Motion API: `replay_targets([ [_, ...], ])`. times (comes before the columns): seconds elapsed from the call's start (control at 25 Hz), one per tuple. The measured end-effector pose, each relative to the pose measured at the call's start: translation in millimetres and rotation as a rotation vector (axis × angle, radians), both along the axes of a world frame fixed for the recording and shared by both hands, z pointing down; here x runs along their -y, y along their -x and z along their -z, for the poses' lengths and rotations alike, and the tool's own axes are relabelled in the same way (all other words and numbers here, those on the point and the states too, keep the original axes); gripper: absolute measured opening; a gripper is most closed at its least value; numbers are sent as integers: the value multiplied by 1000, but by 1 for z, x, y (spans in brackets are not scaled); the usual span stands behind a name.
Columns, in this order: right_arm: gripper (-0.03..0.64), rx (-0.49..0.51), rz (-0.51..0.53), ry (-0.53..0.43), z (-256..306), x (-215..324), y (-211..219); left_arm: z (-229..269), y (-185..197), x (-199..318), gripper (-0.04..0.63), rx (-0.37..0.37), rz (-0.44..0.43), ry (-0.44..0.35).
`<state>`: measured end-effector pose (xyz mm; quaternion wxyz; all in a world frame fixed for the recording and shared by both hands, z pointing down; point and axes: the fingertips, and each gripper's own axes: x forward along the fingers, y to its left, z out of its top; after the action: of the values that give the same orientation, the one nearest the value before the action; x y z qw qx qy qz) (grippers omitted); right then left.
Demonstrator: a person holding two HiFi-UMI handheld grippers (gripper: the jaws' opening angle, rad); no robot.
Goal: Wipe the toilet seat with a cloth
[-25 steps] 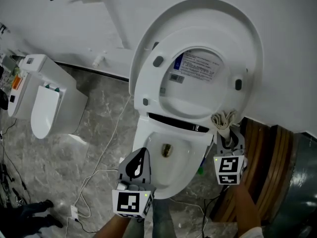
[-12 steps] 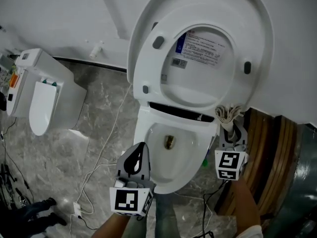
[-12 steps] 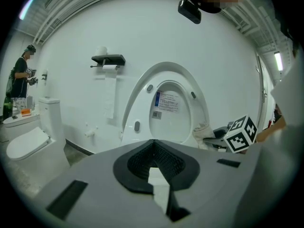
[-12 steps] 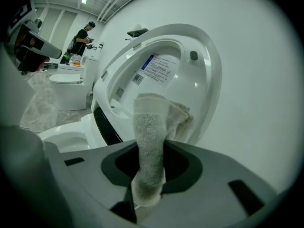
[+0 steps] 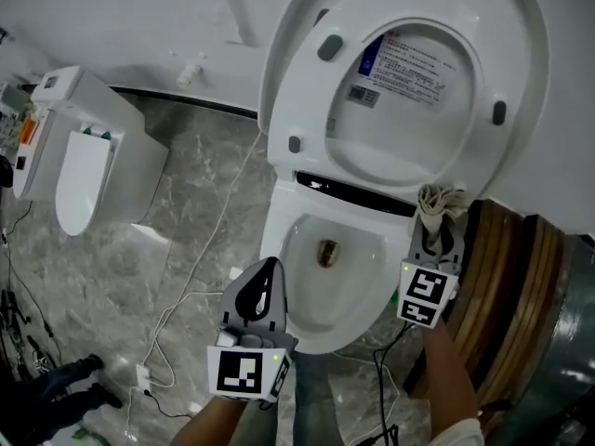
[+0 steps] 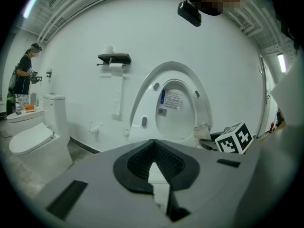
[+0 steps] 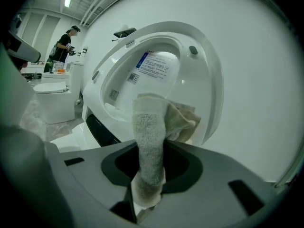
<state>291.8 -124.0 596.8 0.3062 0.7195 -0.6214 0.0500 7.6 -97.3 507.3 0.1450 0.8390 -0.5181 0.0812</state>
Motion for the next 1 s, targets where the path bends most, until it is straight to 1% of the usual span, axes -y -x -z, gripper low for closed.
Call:
replay_targets([
  [0.16, 110, 11, -6, -3, -7, 4, 13, -5, 21, 2, 11, -1, 35, 6],
  [0.32, 110, 27, 21, 10, -17, 13, 36, -10, 39, 2, 11, 0, 68, 15],
  [0.48, 110, 60, 35, 18, -23, 24, 60, -11, 55, 5, 11, 4, 87, 4],
  [0.8, 110, 73, 73, 45, -32, 39, 95, -13, 88, 8, 11, 3, 141, 11],
  [1.0, 110, 78, 100, 56, -36, 50, 114, -13, 100, 12, 11, -3, 163, 9],
])
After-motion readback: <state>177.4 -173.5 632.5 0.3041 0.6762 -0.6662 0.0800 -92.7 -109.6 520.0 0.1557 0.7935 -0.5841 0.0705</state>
